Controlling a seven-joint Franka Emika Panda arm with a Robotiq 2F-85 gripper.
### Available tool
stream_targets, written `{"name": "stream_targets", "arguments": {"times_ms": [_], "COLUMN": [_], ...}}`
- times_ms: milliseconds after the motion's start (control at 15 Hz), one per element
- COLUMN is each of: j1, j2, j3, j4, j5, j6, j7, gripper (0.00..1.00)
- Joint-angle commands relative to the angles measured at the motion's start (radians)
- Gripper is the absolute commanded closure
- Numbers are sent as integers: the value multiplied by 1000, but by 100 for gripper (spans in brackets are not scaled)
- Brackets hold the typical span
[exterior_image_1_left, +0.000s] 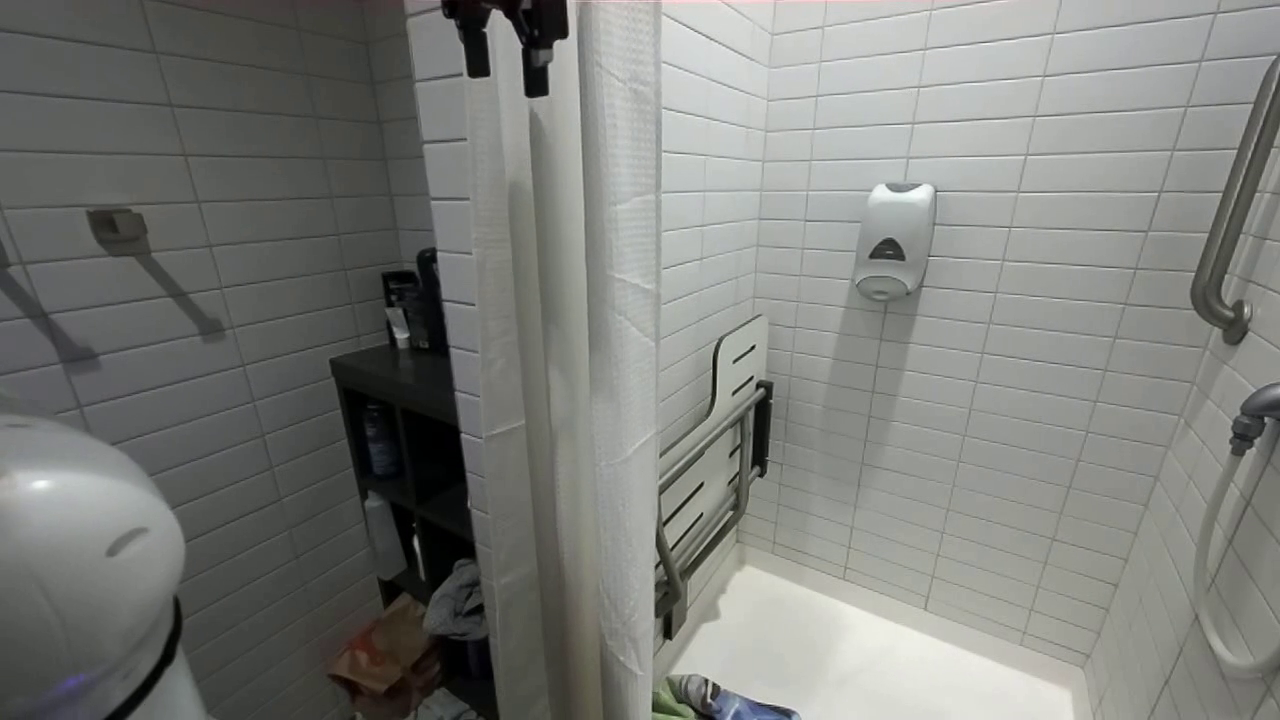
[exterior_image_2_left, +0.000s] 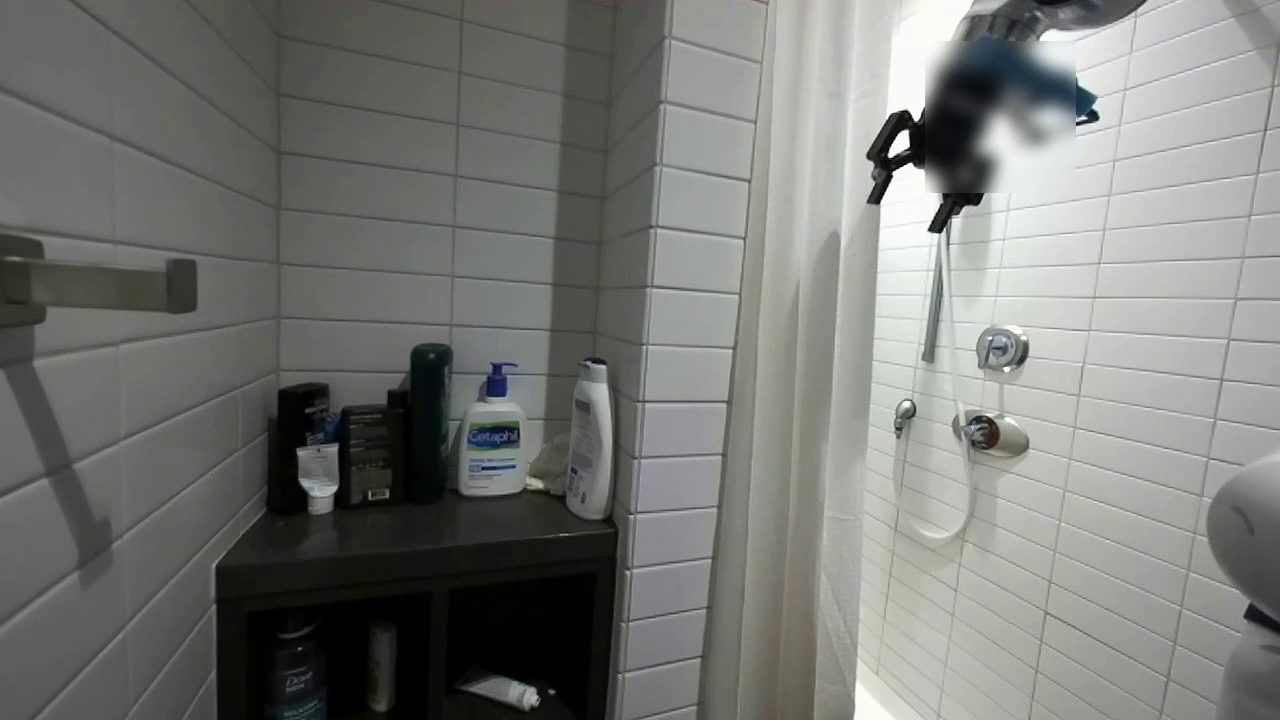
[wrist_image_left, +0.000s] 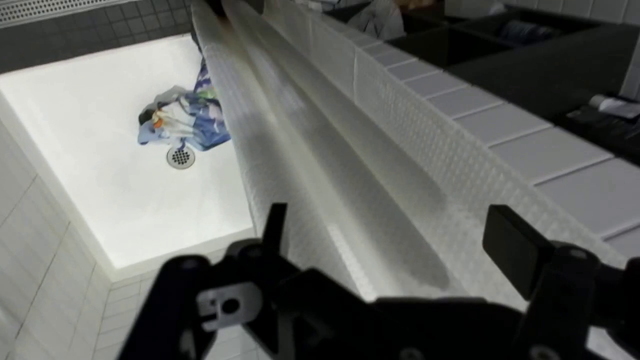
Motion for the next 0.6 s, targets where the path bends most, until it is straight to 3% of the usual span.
{"name": "stream_targets", "arguments": {"times_ms": [0,200,533], "j1": [31,50,84], "j2": [25,33,56], "j3": [-6,23,94], "j4": [48,51,42], "j5": [65,99,107], "j6": [-128,-175,-161], "j7": [-35,-45,-46], "gripper": [0,0,0]}}
